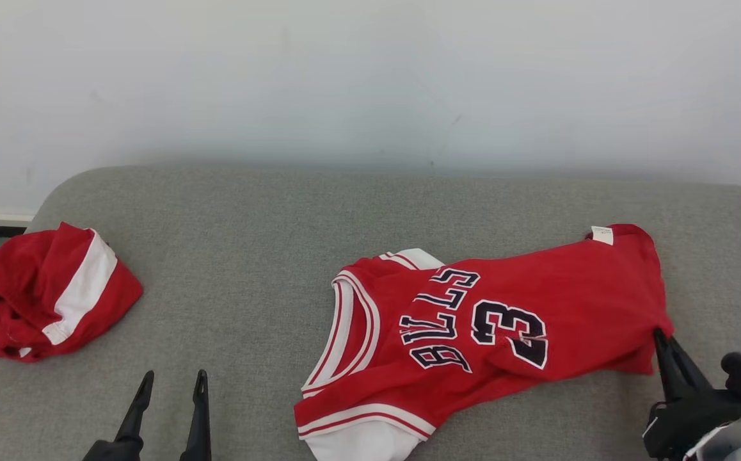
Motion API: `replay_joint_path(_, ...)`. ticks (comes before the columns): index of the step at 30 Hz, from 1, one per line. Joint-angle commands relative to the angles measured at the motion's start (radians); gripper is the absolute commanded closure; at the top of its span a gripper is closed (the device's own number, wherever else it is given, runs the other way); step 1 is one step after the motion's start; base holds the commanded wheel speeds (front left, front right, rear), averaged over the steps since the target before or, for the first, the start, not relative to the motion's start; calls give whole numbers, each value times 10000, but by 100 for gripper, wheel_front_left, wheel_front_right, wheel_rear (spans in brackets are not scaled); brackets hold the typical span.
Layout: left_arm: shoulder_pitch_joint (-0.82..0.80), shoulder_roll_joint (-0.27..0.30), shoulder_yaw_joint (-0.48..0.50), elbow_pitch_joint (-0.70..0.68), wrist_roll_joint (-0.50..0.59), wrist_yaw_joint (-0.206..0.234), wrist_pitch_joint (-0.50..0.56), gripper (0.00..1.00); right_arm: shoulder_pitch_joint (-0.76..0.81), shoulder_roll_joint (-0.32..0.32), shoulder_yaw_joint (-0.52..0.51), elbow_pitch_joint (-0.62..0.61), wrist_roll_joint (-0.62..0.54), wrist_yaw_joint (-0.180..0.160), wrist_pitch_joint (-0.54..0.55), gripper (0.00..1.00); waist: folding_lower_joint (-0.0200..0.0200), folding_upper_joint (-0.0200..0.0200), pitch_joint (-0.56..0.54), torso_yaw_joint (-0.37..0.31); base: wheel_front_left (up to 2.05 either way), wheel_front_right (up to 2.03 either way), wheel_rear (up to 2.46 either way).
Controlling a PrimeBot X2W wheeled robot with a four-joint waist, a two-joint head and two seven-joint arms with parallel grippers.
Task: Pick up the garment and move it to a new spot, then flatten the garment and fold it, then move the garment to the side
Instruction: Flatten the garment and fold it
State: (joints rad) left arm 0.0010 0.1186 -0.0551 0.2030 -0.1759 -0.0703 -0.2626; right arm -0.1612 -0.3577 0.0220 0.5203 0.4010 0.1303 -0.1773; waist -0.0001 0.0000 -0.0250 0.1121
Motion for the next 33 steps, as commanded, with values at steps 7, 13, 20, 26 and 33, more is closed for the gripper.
replay_joint_path(7, 219, -135, 122, -206, 89, 15, -33, 0, 2145, 139, -1141, -3892, 224, 12, 1684, 100, 1, 0, -57, -355, 0, 0, 0)
replay_joint_path(13, 69, -217, 160, -229, 157, -66, -33, 0, 3035, 610, -1936, -6367, 0, 12, 3164, 100, 1, 0, 105, -380, 0, 0, 0)
replay_joint_path(20, -291, -326, -130, -85, 274, -219, -33, 0, 1357, 340, -1845, -5589, -299, 12, 3750, 100, 1, 0, 354, 156, 0, 0, 0)
replay_joint_path(26, -707, -422, -487, 98, 297, -339, -33, 0, -864, -306, -1597, -2700, -1002, 12, 3569, 100, 1, 0, 707, 869, 0, 0, 0)
replay_joint_path(33, -1131, -526, -860, 260, 275, -436, -33, 0, -3174, -722, -1767, 1124, -2096, 12, 2486, 98, 1, 0, 1097, 1483, 0, 0, 0)
